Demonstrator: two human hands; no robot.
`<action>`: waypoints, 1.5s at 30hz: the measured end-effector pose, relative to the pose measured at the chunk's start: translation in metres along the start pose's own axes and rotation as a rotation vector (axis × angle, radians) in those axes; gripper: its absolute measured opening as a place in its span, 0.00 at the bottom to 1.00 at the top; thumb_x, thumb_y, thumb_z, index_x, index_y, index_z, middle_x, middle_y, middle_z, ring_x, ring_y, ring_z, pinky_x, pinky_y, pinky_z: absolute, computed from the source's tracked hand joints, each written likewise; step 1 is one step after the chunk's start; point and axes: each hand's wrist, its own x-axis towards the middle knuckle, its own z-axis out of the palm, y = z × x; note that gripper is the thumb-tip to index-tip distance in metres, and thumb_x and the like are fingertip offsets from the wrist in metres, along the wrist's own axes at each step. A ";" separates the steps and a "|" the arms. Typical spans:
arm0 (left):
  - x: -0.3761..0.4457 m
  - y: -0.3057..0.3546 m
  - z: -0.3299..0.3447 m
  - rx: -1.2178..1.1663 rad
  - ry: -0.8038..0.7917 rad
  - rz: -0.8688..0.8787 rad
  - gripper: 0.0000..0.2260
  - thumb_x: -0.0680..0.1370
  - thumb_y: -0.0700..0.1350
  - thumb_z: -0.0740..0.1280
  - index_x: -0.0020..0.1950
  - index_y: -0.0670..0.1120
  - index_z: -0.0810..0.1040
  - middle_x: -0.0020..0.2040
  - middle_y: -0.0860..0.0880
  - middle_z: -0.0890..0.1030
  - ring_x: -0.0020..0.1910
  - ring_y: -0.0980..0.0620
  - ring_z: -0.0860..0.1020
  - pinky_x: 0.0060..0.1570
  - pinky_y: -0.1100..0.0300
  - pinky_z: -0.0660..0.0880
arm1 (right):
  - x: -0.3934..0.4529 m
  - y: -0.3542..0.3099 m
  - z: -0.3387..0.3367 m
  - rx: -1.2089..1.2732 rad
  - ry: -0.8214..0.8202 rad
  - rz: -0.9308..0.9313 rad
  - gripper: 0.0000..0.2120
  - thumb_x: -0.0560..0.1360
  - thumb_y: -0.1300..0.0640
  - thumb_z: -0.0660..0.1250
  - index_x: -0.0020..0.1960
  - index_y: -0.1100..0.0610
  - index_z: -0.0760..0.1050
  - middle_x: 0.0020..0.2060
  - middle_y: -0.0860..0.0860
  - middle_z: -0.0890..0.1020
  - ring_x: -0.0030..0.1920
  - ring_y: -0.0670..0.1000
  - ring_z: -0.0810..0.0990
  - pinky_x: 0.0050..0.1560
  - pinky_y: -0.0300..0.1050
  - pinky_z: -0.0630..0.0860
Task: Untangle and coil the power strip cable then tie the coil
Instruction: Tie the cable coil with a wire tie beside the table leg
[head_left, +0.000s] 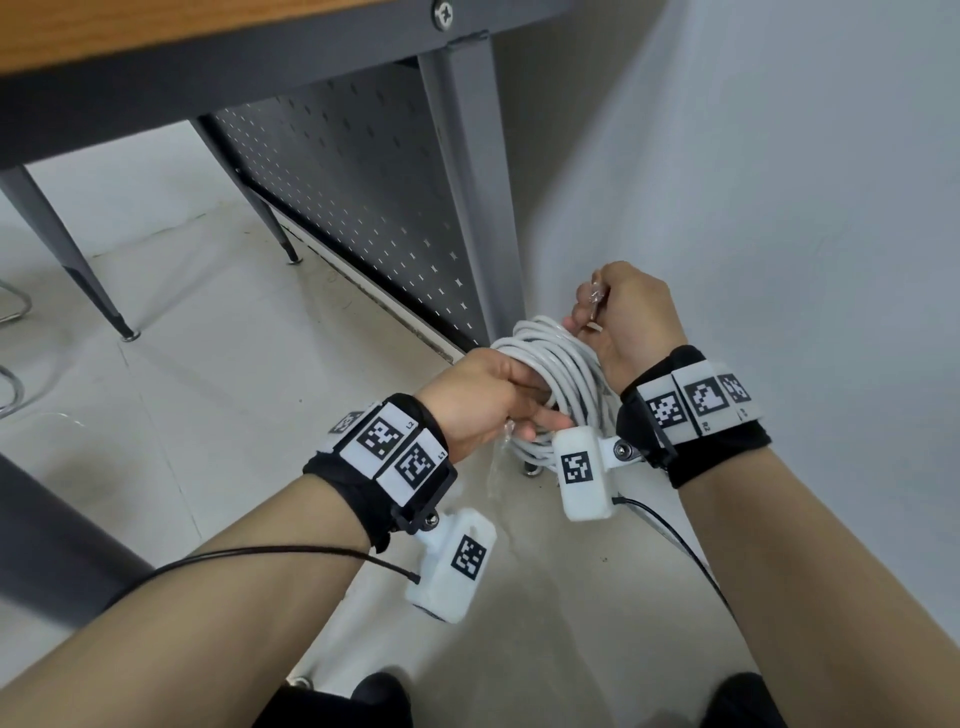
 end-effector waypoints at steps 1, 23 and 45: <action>0.000 0.002 -0.002 0.068 0.025 0.016 0.14 0.76 0.22 0.58 0.59 0.27 0.76 0.55 0.33 0.80 0.44 0.47 0.85 0.28 0.68 0.75 | 0.000 0.001 0.000 -0.002 -0.003 -0.009 0.12 0.75 0.66 0.53 0.35 0.56 0.66 0.26 0.50 0.68 0.26 0.49 0.63 0.33 0.43 0.70; -0.003 0.027 -0.021 0.438 0.224 0.280 0.14 0.74 0.30 0.61 0.37 0.44 0.80 0.25 0.47 0.75 0.19 0.56 0.67 0.21 0.70 0.62 | 0.012 0.007 0.006 -0.158 -0.222 -0.104 0.15 0.76 0.68 0.52 0.32 0.57 0.63 0.28 0.53 0.63 0.27 0.51 0.59 0.33 0.45 0.64; -0.008 0.024 -0.039 -0.039 0.210 0.339 0.05 0.75 0.41 0.69 0.49 0.43 0.83 0.38 0.47 0.85 0.36 0.51 0.83 0.38 0.61 0.78 | 0.023 -0.005 -0.001 -0.052 -0.321 0.051 0.15 0.77 0.65 0.50 0.44 0.64 0.76 0.31 0.53 0.68 0.29 0.48 0.62 0.36 0.42 0.65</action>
